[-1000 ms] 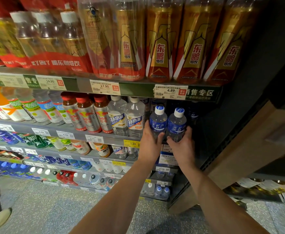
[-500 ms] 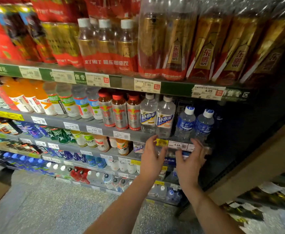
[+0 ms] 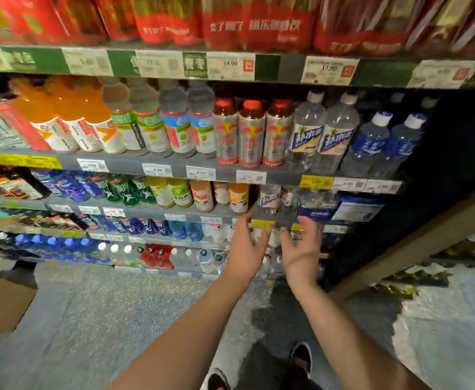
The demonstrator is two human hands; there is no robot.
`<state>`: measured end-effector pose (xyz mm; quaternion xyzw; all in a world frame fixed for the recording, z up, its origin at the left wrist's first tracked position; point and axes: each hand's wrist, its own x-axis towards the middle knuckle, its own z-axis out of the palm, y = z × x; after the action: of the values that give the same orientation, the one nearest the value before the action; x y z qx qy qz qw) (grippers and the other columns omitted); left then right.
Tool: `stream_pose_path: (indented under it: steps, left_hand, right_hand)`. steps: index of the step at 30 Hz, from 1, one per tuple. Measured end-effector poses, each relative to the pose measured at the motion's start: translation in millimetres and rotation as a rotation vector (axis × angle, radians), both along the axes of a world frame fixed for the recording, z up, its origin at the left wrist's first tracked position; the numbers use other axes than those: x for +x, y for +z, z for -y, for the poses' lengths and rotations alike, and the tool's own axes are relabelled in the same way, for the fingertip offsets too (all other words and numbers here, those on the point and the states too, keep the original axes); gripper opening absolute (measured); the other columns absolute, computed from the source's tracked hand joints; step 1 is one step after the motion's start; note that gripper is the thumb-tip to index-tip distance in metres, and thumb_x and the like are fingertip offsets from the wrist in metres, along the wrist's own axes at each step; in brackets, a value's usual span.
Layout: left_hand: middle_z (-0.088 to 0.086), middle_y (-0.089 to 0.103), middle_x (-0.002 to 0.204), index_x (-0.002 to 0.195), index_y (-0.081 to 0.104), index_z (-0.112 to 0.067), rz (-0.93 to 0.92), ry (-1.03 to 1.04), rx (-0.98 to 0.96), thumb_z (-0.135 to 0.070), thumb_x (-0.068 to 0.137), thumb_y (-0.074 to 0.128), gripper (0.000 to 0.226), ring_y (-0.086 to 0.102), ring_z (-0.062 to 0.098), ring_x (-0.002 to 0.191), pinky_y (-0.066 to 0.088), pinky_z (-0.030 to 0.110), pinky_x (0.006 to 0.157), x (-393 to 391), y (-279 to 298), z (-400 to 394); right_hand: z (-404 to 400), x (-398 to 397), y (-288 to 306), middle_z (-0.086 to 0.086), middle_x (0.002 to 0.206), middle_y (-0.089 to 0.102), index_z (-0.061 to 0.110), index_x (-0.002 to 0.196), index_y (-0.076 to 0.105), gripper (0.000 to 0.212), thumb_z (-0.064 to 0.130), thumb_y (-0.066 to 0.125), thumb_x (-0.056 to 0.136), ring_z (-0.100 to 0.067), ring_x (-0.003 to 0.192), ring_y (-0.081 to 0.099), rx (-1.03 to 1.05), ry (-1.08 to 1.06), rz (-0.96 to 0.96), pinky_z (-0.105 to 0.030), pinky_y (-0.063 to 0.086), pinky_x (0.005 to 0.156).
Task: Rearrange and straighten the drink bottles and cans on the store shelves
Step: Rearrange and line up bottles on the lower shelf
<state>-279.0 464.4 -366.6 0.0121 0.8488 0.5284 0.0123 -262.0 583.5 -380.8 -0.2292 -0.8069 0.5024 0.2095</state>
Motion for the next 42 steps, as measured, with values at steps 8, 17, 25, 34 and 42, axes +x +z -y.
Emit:
stream_pose_path:
  steps: [8,17,25,34,42]
  left_hand:
    - [0.004,0.053,0.136,0.138,0.045,-0.012,0.134,0.013,0.000,-0.036,0.095,0.066,0.054,0.056,0.017,0.116,0.050,0.036,0.098,-9,-49,-6]
    - [0.002,0.059,0.122,0.128,0.051,-0.012,0.076,0.266,0.103,-0.031,0.083,0.080,0.056,0.059,0.018,0.111,0.051,0.034,0.096,-96,-136,-78]
    - [0.013,0.049,0.137,0.142,0.039,-0.002,-0.117,0.426,0.087,-0.024,0.069,0.090,0.092,0.047,0.028,0.130,0.039,0.038,0.111,-169,-195,-121]
    - [0.002,0.062,0.127,0.138,0.042,-0.014,-0.215,0.459,0.107,-0.018,0.069,0.082,0.080,0.061,0.019,0.115,0.048,0.030,0.096,-173,-205,-105]
    - [-0.003,0.069,0.115,0.131,0.045,-0.020,-0.183,0.449,0.066,-0.024,0.067,0.088,0.077,0.067,0.016,0.103,0.049,0.024,0.085,-179,-200,-82]
  right_hand:
    - [-9,-6,-41,-0.013,0.120,0.060,0.004,0.119,0.056,0.039,0.020,0.072,0.088,-0.033,0.114,0.058,0.077,-0.046,0.135,-0.042,0.049,0.093]
    - [-51,-75,-121,-0.008,0.128,0.058,0.007,0.126,0.056,0.038,0.020,0.066,0.092,-0.023,0.116,0.058,-0.003,-0.027,0.103,-0.039,0.050,0.093]
    - [-71,-120,-175,0.004,0.113,0.053,0.011,0.124,0.052,0.033,0.008,0.059,0.091,-0.011,0.103,0.051,-0.175,-0.015,0.044,-0.023,0.042,0.086]
    - [-35,-152,-177,-0.019,0.155,0.033,0.000,0.152,0.025,0.070,0.014,0.047,0.087,-0.027,0.144,0.033,-0.011,-0.024,-0.072,-0.039,0.025,0.121]
    - [-30,-174,-182,-0.026,0.157,0.024,-0.005,0.152,0.022,0.077,0.012,0.062,0.088,-0.036,0.147,0.023,0.051,-0.118,0.012,-0.007,0.001,0.115]
